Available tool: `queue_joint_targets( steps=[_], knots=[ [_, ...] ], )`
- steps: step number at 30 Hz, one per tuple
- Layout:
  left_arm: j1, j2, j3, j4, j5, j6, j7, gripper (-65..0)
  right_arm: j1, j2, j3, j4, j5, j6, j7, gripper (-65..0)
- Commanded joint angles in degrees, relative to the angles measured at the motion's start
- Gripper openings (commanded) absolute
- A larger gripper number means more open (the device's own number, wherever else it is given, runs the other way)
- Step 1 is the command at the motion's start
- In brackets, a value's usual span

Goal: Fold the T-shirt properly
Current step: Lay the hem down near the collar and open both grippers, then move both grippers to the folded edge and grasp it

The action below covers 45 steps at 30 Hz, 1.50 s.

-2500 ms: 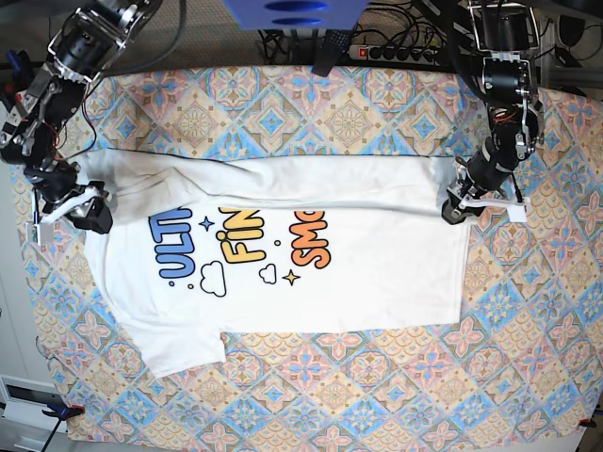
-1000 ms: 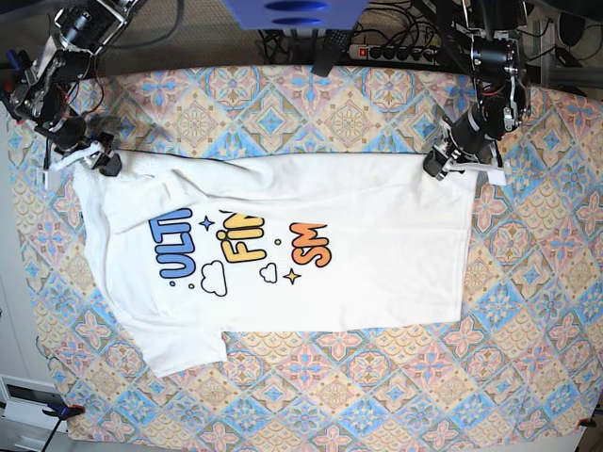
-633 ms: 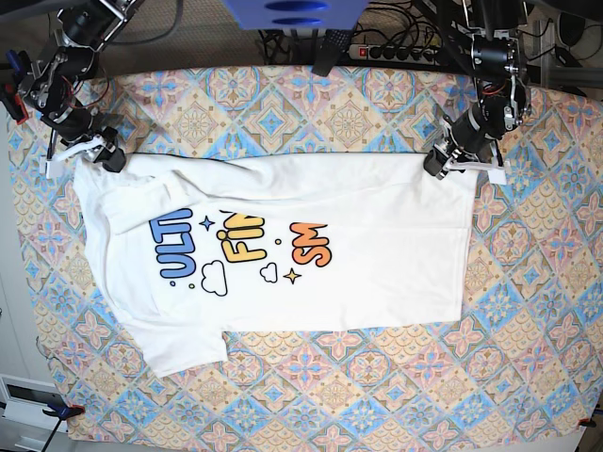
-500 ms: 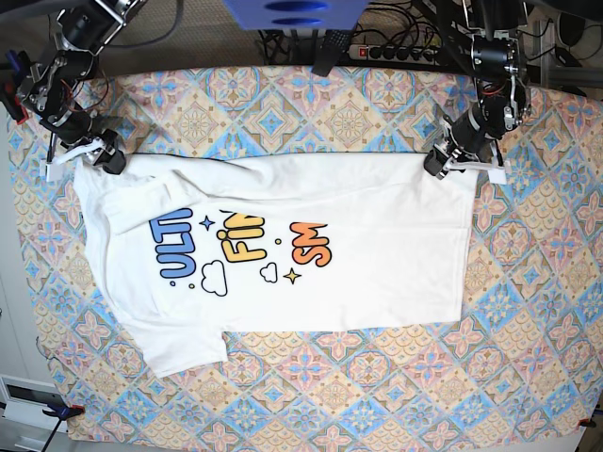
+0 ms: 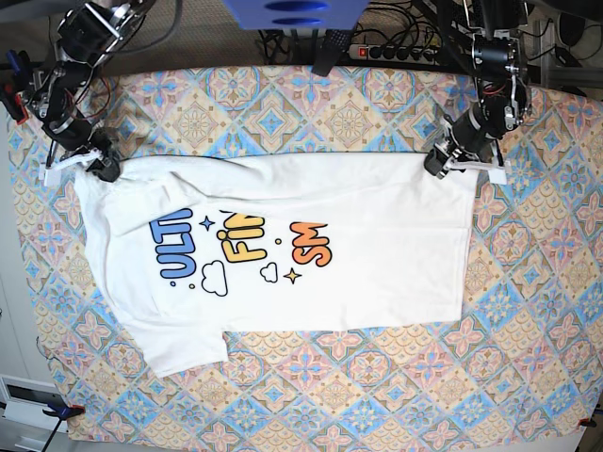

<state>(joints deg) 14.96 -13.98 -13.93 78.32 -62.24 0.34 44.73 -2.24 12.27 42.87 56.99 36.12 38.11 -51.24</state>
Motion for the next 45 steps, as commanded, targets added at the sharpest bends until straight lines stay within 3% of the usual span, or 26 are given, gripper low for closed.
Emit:
queue_joint_targets(
  steps=[1,3,9,17,26,35,37,42,45],
  knots=[
    [-0.1,-1.2,-0.2,0.8,-0.3,0.0,-0.4,-65.0,0.4,0.6,0.0,0.5,-0.5,-0.1,-0.6,-59.5],
    [0.6,-1.4,-0.4,1.0,-0.3,-0.1,-0.4,-65.0,0.2,1.0,0.0,0.6,-0.5,-0.1,-0.7,-65.0],
    [4.4,-3.4,-0.1,4.4,-0.6,-0.1,-0.3,-65.0,-3.5,3.6,0.2,2.7,-0.3,1.9,-1.1,-64.4],
    [12.2,-4.5,0.0,11.2,-0.6,-0.1,-0.3,-65.0,-14.2,3.8,0.2,14.5,0.1,1.9,-1.3,-64.5],
    [19.5,-4.6,-0.3,16.6,-0.6,-0.1,-0.3,-65.0,-24.3,3.7,0.2,18.1,9.0,1.9,-1.3,-64.5],
    [21.0,-4.3,0.1,18.0,-0.3,-0.1,-0.2,-64.8,-25.0,3.7,0.2,18.1,8.9,1.9,-1.2,-62.1],
    [21.0,-4.4,0.1,18.1,-0.6,-0.1,2.3,-61.5,-25.1,3.7,0.2,18.1,8.8,1.9,-1.2,-56.4],
    [21.2,-4.2,-1.2,19.7,-0.7,-0.1,6.4,-44.0,-25.3,3.6,4.4,18.1,8.8,1.9,-1.4,-39.4],
    [22.0,-4.2,-1.2,20.0,-0.7,0.0,6.5,-35.9,-25.3,3.6,7.6,18.1,8.8,1.9,-3.4,-36.9]
  ],
)
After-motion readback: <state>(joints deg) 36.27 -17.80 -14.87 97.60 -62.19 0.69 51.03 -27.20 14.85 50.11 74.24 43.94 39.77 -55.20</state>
